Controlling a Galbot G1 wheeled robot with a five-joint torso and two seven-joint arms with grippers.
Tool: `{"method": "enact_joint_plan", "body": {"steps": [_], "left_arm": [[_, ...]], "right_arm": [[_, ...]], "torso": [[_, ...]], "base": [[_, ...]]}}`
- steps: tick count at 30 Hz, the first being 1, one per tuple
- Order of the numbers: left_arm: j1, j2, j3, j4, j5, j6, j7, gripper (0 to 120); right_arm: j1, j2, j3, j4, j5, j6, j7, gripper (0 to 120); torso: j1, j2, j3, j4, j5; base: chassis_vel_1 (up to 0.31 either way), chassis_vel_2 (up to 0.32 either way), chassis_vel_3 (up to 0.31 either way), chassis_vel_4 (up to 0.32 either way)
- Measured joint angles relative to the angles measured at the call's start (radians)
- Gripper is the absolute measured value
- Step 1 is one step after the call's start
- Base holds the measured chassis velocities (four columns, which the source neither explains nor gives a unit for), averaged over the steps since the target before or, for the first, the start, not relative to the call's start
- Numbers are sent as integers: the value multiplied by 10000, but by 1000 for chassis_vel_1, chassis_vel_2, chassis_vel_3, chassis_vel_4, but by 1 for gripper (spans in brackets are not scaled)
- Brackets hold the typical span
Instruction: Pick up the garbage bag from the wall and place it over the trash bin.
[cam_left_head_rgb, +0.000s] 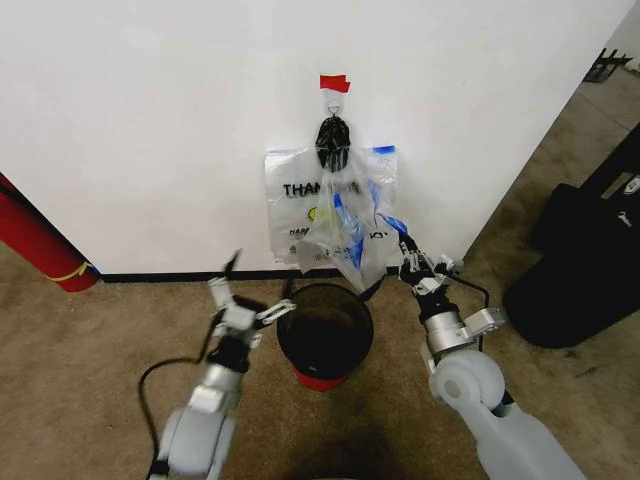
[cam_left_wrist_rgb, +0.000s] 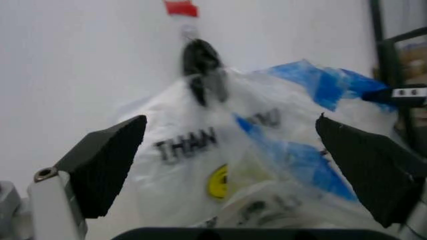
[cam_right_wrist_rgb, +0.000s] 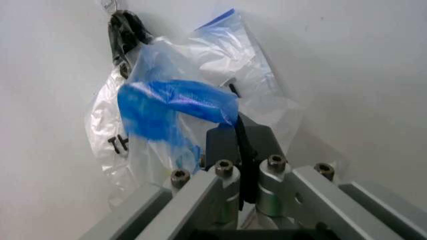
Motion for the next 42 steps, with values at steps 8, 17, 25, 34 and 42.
{"method": "enact_joint_plan", "body": {"steps": [8, 17, 25, 34, 42], "left_arm": [[-2965, 3180, 3288, 275, -4792, 1371, -783, 100], [-5717, 3624, 5630, 1162, -5151, 3296, -2040, 100], [-6692, 3646, 6892, 1815, -3869, 4436, -2479, 97], [-7243, 3352, 7580, 2188, -3110, 5297, -3703, 93], [-7564, 3231, 7839, 2675, -2015, 5729, -4211, 86]], "right_arm": [[40, 389, -38, -188, -18, 114, -85, 0], [23, 642, 81, -312, -713, 200, -222, 0], [-422, 802, 194, -420, -2469, 914, -1117, 0], [-774, 873, 248, -384, -3460, 1330, -1918, 0], [-1001, 934, 275, -368, -3600, 1423, -1962, 0]], "torso": [[0, 1, 0, 0, 3], [1, 0, 0, -1, 3], [1, 0, 0, 1, 1], [0, 0, -1, 1, 3], [0, 0, -1, 1, 3]], "base": [[0, 0, 0, 0], [0, 0, 0, 0], [0, 0, 0, 0], [0, 0, 0, 0], [0, 0, 0, 0]]}}
